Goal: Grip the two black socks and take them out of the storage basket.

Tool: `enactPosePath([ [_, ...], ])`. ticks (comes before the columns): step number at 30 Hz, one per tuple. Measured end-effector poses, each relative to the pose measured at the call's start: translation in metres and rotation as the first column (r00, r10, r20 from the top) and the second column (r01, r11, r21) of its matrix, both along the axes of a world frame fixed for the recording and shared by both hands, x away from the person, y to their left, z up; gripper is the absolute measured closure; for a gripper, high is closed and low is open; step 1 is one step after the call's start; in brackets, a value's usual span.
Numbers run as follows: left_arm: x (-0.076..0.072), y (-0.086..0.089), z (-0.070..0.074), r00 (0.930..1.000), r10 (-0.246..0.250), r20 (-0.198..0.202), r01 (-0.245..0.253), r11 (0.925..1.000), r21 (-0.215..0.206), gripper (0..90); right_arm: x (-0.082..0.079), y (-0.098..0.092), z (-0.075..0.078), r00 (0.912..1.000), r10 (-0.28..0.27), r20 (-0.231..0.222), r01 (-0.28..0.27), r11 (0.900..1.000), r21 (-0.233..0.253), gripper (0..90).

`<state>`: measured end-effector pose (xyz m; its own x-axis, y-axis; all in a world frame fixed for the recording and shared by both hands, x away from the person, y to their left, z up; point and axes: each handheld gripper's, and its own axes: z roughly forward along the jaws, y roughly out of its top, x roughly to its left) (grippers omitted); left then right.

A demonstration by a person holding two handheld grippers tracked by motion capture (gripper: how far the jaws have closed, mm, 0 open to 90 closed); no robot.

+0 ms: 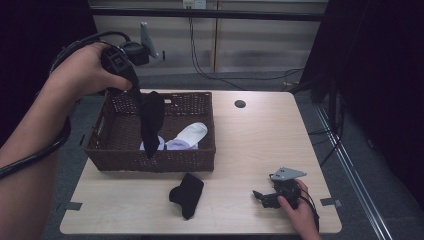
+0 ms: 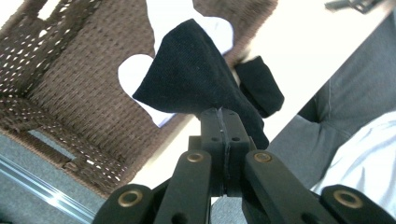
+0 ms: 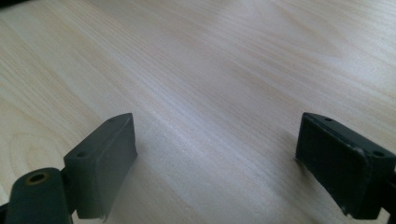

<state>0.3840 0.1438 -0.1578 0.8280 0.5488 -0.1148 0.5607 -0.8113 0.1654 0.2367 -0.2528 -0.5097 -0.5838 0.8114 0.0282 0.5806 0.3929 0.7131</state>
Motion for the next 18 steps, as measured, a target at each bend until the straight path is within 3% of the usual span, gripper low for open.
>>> enactPosePath([
  [5, -0.022, -0.013, 0.004, 0.9970, -0.077, 0.010, 0.077, 0.9967, -0.026, 90.0, 0.000, 0.000, 0.000, 1.0000, 0.001, 0.002, -0.001, 1.000, 0.000, 11.6],
  [11, -0.047, -0.033, -0.008, 0.9852, -0.171, 0.009, 0.171, 0.9850, -0.022, 90.0, 0.000, 0.000, 0.000, 1.0000, 0.000, 0.005, 0.000, 1.000, 0.002, 11.6],
  [15, -0.057, -0.042, -0.025, 0.9777, -0.210, -0.005, 0.210, 0.9774, -0.024, 90.0, 0.000, 0.000, 0.000, 1.0000, 0.000, 0.005, 0.000, 1.000, 0.002, 11.6],
  [18, -0.057, -0.046, -0.046, 0.9771, -0.212, -0.025, 0.210, 0.9768, -0.041, 90.0, 0.000, 0.000, 0.000, 1.0000, -0.001, 0.005, 0.001, 1.000, 0.001, 11.6],
])
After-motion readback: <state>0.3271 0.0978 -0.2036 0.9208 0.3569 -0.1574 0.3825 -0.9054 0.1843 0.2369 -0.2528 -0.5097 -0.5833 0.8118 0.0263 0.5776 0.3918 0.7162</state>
